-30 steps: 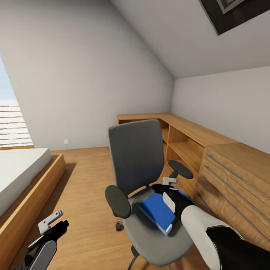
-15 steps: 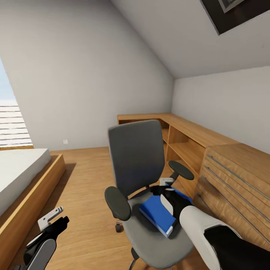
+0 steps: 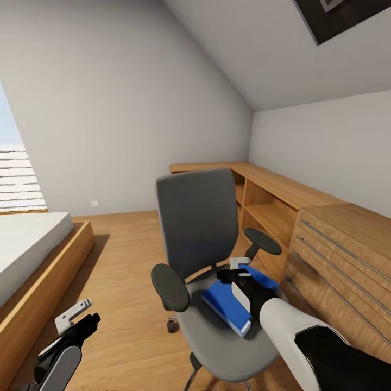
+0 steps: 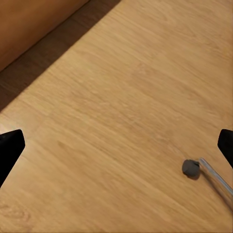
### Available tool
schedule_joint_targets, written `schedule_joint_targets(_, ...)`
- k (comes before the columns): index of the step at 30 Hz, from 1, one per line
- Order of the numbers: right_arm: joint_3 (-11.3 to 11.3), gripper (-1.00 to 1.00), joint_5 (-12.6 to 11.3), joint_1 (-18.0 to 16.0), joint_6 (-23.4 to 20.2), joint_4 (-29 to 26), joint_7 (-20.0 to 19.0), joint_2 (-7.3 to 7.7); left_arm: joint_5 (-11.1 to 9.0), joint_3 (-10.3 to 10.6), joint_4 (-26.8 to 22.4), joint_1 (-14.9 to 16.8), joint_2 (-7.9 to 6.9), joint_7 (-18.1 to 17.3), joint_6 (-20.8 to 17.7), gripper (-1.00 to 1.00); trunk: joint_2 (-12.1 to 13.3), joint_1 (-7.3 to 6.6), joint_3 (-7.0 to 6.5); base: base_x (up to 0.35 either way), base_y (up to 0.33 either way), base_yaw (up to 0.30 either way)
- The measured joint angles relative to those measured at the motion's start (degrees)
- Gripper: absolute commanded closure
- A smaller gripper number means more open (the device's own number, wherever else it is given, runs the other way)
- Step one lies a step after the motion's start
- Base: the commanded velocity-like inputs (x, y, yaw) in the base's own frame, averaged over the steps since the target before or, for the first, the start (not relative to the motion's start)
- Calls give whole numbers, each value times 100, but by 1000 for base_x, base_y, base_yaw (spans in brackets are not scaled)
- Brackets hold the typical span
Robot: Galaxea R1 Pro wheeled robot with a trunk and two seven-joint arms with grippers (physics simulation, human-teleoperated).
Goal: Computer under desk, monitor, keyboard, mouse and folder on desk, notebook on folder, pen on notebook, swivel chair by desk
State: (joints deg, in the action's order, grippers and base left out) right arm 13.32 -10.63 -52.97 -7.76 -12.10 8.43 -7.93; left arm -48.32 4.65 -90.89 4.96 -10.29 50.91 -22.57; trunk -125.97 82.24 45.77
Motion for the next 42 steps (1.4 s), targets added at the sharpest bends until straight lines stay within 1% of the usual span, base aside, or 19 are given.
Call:
schedule_joint_targets(8, 4, -100, 0, 0, -3, 0, 9, 1, 4, 0, 0, 0, -2, 0, 1, -100, -321, 176, 144, 0, 0, 0)
schedule_joint_targets(15, 16, -100, 5, -1, -98, -10, 16, 7, 6, 0, 0, 0, 5, 0, 6, -100, -602, 329, 269, 0, 0, 0)
schedule_joint_targets(26, 26, -100, 15, -2, -122, -14, 16, 8, 6, 0, 0, 0, 3, 0, 1, -100, -603, 330, 269, 0, 0, 0)
schedule_joint_targets(27, 58, -100, 47, -5, -122, -22, 16, 7, 6, 1, 1, 0, 4, 0, 2, -100, -643, 351, 286, 0, 0, 0)
schedule_joint_targets(30, 40, -100, 57, -4, -127, -118, 20, 8, 6, 0, 1, 0, 4, 0, 2, -100, -764, 416, 340, 0, 0, 0)
schedule_joint_targets(42, 38, -100, 53, -4, -135, -124, 20, 8, -10, 0, 11, 0, -3, 0, 0, -100, -765, 417, 340, 0, 0, 0)
